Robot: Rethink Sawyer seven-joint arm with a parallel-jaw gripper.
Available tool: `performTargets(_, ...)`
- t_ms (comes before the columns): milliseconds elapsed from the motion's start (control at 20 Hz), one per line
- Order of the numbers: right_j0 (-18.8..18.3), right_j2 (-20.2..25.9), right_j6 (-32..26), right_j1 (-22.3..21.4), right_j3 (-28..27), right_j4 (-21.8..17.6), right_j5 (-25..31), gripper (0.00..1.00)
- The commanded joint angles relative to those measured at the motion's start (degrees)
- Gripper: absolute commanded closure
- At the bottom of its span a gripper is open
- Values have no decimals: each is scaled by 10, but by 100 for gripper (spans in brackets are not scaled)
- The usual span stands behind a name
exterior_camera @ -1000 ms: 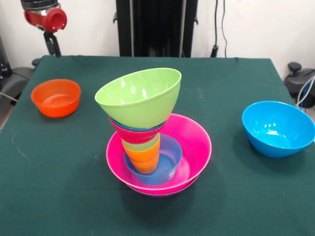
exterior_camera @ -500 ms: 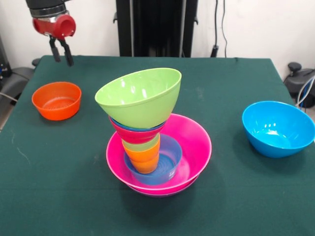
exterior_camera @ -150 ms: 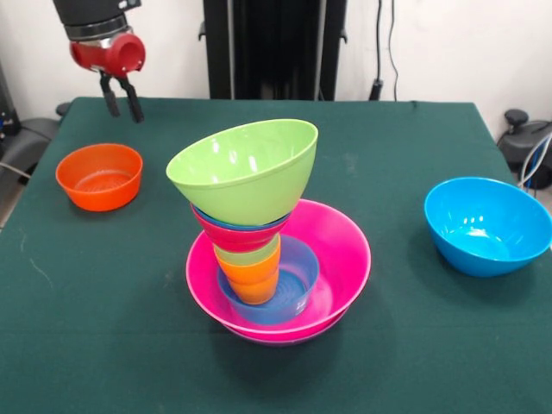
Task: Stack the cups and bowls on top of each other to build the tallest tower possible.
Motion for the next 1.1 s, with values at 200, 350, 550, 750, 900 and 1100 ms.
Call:
performTargets(200,20,47,15,58,-21,-8,-54,0)
performTargets(350,19,56,-4,71,-49,-11,-40,0)
performTargets(550,19,68,-22,91,-78,-16,-32,0)
performTargets(750,20,70,-28,85,-93,-20,-21,0)
performTargets(900,16,72,-33,69,-95,-22,-5,0)
performTargets(1100,11,77,-41,54,-99,-23,13,0)
